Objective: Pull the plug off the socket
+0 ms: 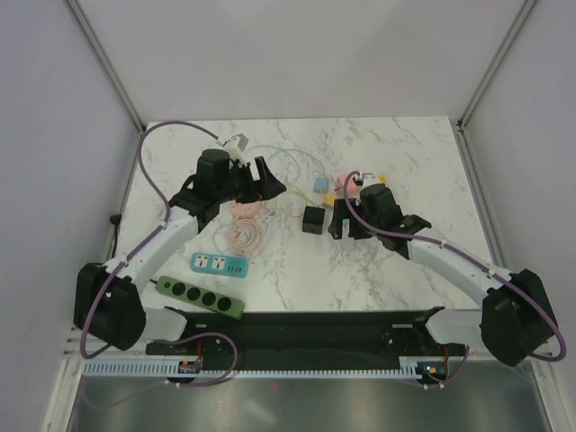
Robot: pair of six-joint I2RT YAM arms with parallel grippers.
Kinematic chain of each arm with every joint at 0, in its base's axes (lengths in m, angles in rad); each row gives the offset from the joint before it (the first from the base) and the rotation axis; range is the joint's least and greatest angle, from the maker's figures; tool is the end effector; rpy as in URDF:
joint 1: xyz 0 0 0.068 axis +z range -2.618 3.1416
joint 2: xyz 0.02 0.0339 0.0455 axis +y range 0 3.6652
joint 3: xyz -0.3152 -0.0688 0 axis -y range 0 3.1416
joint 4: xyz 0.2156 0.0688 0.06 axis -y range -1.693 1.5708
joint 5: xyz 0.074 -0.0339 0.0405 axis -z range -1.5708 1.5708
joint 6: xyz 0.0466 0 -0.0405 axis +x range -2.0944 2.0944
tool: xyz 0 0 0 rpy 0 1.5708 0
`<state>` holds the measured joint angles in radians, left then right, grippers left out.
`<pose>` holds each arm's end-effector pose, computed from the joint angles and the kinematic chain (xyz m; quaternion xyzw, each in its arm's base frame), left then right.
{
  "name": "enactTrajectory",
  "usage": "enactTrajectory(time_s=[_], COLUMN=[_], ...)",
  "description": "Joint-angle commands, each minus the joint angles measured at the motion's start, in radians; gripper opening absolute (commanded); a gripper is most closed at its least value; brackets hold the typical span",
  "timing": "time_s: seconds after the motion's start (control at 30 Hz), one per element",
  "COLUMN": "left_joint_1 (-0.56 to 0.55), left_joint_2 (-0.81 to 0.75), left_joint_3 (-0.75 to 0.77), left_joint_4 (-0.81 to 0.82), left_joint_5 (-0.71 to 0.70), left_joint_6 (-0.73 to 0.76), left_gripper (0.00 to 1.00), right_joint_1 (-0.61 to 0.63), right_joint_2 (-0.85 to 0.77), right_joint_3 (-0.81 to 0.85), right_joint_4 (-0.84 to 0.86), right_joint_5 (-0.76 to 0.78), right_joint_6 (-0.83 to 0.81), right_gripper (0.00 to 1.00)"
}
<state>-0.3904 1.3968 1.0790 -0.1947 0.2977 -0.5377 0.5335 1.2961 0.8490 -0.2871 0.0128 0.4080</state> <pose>0.2651 -0.1239 0.3554 0.0118 0.8569 -0.3379 0.3891 0.2107 0.1238 0.2970 -0.0547 0.9121 0.1790 0.3647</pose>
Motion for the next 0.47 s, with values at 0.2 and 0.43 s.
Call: enactTrajectory(time_s=[0.2,0.43], left_joint_1=[-0.005,-0.005], left_joint_2=[-0.480,-0.905], left_joint_3=[-0.473,-0.821], left_joint_4=[0.231,0.369], left_joint_5=[0.104,0.153], left_joint_6=[-0.141,-0.366], left_gripper=[0.93,1.00], right_joint_1=[0.006,0.006], right_joint_2=[-0.260,-0.391], right_joint_3=[-0.309,-0.548], right_joint_4=[0.205,0.433], right_joint_5=[-0.007,-0.109], right_joint_6=[0.216,0.368], right_gripper=[0.98,0.98])
